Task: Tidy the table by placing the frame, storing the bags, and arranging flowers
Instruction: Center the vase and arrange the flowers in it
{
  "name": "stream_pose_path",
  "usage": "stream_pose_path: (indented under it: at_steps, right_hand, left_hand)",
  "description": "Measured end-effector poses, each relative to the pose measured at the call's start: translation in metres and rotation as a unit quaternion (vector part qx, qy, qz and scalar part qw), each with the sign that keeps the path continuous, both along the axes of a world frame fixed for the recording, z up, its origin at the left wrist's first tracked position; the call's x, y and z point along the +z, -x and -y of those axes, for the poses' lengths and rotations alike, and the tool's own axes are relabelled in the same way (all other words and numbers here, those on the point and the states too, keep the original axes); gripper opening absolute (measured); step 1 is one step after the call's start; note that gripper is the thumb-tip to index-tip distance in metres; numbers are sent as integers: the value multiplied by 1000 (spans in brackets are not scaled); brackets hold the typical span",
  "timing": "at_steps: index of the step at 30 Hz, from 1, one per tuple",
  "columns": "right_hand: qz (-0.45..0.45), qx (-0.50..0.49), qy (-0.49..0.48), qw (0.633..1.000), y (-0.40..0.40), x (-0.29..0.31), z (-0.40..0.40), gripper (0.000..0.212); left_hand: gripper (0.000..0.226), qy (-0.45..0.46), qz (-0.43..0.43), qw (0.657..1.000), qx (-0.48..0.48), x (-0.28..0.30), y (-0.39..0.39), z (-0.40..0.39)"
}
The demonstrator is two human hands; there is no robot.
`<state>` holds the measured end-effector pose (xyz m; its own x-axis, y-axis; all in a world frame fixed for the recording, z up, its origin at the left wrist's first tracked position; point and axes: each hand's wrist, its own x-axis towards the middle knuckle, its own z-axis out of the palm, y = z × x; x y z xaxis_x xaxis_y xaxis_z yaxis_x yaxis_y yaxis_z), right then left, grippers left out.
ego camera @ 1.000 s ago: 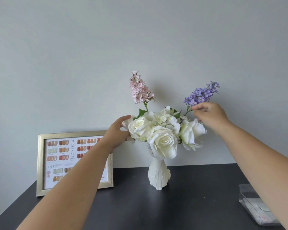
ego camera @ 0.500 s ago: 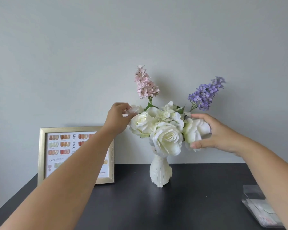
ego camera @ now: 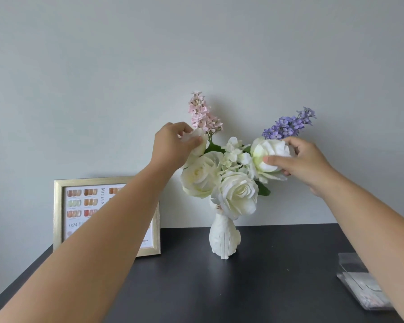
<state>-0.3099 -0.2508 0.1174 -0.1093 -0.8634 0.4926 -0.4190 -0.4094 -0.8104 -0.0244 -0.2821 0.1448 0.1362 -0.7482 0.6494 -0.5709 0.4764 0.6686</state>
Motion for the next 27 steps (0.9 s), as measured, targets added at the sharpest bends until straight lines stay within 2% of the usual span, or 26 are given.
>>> stream_pose_path:
  at_steps: [3, 6, 10, 13, 16, 19, 21, 22, 24, 27]
  right_hand:
    - [-17, -40, -7, 999, -7, 7, 4, 58]
    - [-31, -67, -9, 997, -12, 11, 7, 59]
    - [-88, -96, -9, 991, -17, 9, 6, 53]
    - [-125, -79, -33, 988, -24, 0, 5, 38]
    - [-139, -74, -48, 986, -31, -9, 6, 36]
    - [-140, -67, -63, 986, -29, -9, 4, 39]
    - [-92, -34, -75, 992, -22, -8, -1, 54]
    - [-56, -14, -74, 996, -18, -8, -3, 58]
    - [-17, 10, -49, 999, -11, -12, -7, 52]
    - [-36, 5, -18, 999, -10, -20, -9, 36]
  left_hand:
    - [21, -32, 83, 996, 22, 3, 13, -3]
    - [27, -80, 108, 990, 35, 0, 20, -2]
    - [31, -85, 128, 987, 49, -12, 22, -2]
    - [28, -77, 105, 991, 42, -18, 16, -4]
    - [28, -81, 81, 993, 11, -19, 11, -8]
    - [22, -75, -50, 995, -45, -21, -2, -11]
    - [14, -65, -134, 987, -56, -28, -18, -9]
    - [11, -66, -147, 985, -58, -34, -26, -8]
    - [16, -84, -127, 985, -83, -47, -35, -6]
    - [26, -117, -89, 979, -145, -61, -31, -5]
